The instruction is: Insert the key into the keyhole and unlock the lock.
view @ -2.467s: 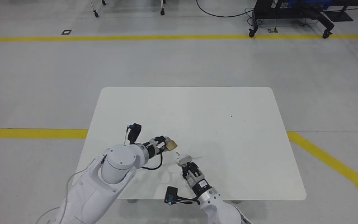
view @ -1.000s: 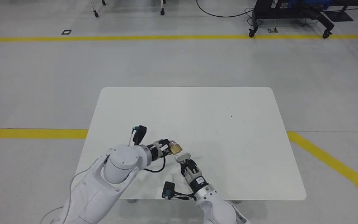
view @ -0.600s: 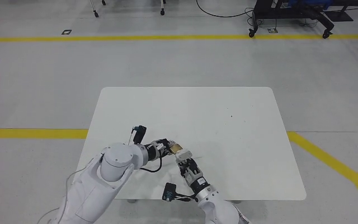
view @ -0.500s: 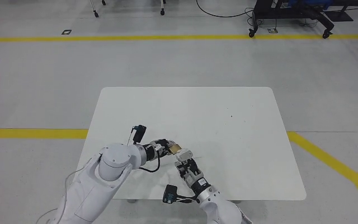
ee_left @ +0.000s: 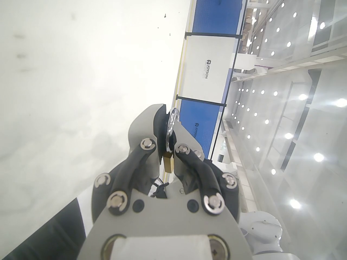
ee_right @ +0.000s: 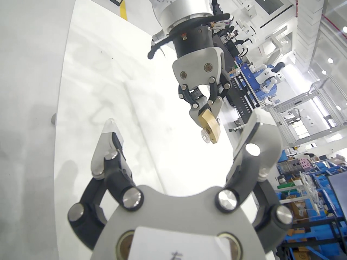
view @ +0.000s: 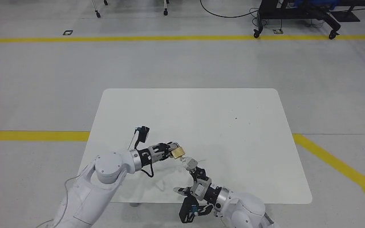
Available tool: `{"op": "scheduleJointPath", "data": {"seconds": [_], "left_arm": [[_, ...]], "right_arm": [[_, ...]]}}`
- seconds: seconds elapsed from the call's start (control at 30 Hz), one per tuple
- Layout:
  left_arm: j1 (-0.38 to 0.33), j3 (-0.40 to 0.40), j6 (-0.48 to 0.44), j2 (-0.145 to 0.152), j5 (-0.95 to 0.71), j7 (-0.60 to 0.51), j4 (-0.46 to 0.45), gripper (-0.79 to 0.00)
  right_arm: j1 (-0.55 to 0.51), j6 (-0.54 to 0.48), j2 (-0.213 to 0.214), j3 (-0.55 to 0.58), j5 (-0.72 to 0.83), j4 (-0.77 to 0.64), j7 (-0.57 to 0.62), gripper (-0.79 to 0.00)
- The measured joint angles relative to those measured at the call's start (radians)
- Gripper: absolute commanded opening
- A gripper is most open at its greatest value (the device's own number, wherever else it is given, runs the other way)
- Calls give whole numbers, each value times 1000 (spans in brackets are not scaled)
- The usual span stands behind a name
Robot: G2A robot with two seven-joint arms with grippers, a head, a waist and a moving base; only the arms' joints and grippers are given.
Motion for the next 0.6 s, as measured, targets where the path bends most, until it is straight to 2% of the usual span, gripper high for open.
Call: {"op": "scheduleJointPath", "data": {"seconds": [0.03, 0.07, 0.1, 0.13, 0.23, 0.4, 0.5, 0.6], "left_arm": [[0, 0, 1, 0, 0, 2, 0, -785], [0, 0, 1, 0, 0, 3, -1, -785], [0, 0, 1, 0, 0, 4, -1, -785], [0, 0, 1, 0, 0, 3, -1, -785], [8, -2, -1, 2, 34, 31, -4, -785], [41, -28, -43, 13, 170, 111, -31, -785], [61, -65, -91, 22, 198, 96, -39, -785], [82, -95, -146, 32, 216, 54, -60, -785]], "right_arm": [[0, 2, 0, 0, 0, 0, 0, 0], [0, 1, 0, 0, 0, 0, 0, -111], [0, 1, 0, 0, 0, 0, 0, -523], [0, 0, 0, 0, 1, 0, -1, -785], [9, -52, 3, 0, 55, 11, -50, -785], [46, -240, 18, 51, 169, 45, -127, -785], [78, -345, 26, 63, 176, 67, -98, -785], [108, -388, 28, 45, 168, 83, -51, -785]]}}
